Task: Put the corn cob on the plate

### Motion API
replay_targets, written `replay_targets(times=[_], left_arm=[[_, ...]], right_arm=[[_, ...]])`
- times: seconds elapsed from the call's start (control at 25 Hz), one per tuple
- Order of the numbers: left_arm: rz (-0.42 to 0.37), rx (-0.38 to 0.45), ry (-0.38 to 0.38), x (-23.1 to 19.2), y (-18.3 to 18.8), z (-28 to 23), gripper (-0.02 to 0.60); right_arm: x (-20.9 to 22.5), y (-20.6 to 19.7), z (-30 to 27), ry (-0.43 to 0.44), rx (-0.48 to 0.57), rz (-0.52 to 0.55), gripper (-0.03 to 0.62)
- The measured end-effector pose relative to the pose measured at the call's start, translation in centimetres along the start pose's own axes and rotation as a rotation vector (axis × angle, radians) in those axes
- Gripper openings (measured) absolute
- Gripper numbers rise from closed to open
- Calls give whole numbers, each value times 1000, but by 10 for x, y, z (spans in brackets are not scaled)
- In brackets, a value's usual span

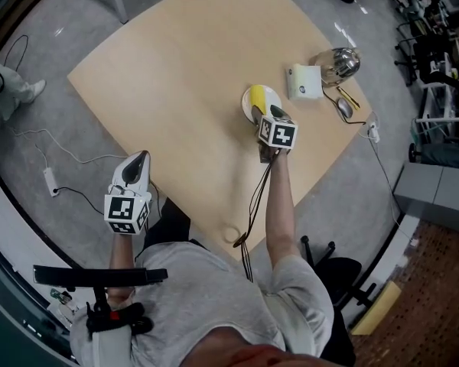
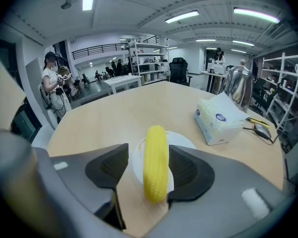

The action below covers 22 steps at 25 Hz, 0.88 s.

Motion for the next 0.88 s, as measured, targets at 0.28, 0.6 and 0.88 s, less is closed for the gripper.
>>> replay_targets(times=[0.28, 0.6, 0.88], left_arm=[[-24, 37, -24, 14, 6, 19, 20], [-49, 67, -42, 27, 7, 43, 20], [-64, 96, -68, 36, 11, 58, 20]], right_arm=[[-7, -1, 48, -11, 92, -19, 256], [-12, -15, 89, -16, 151, -55, 245], [-18, -30, 133, -37, 214, -84, 233]])
Point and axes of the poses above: the fingertips, and each gripper's own axes: z backward along the fingers, x to its right, y out of its top, the point moved 7 cm from there along z, backward along the fingers
